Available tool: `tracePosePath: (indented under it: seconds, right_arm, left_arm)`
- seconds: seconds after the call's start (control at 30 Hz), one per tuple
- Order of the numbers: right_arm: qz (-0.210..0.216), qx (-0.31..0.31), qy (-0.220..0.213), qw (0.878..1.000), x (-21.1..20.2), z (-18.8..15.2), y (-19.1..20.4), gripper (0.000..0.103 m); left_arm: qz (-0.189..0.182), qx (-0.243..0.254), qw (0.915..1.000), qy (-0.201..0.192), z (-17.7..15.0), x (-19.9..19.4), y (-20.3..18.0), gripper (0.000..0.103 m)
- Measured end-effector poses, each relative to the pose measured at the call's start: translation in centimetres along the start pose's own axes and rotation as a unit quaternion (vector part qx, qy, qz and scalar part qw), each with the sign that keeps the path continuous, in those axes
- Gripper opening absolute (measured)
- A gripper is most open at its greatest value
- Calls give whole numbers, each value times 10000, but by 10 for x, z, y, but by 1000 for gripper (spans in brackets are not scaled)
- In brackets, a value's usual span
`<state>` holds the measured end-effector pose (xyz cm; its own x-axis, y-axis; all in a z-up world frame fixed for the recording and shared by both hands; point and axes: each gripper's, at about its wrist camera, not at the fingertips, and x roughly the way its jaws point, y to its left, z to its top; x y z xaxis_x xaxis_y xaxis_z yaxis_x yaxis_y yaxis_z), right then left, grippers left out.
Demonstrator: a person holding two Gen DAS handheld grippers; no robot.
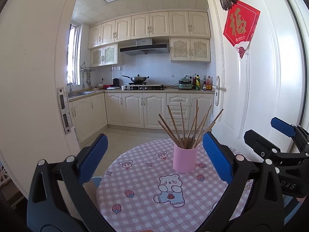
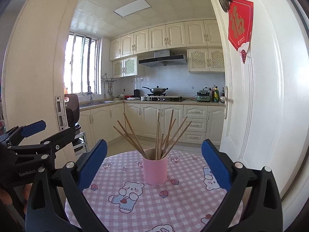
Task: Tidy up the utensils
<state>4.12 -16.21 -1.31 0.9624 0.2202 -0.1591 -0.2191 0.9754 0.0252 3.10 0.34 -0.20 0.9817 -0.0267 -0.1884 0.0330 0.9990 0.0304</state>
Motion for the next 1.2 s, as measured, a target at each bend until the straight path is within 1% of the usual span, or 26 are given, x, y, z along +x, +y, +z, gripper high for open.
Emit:
tracePosePath:
  seconds: [0.23,0.97,1.2]
  right_arm:
    - [2,16,-13,10000,0,-1,1,95]
    - [-28,97,42,9999,1,-3,7,95]
    - [-90,72,23,9999,-1,-3,10,95]
  left_arm:
    - [28,-40,10000,-39,-2,0,1,96]
    - [56,57,9999,-98,0,-1,2,96]
    - [13,28,9999,-107,-1,0,4,96]
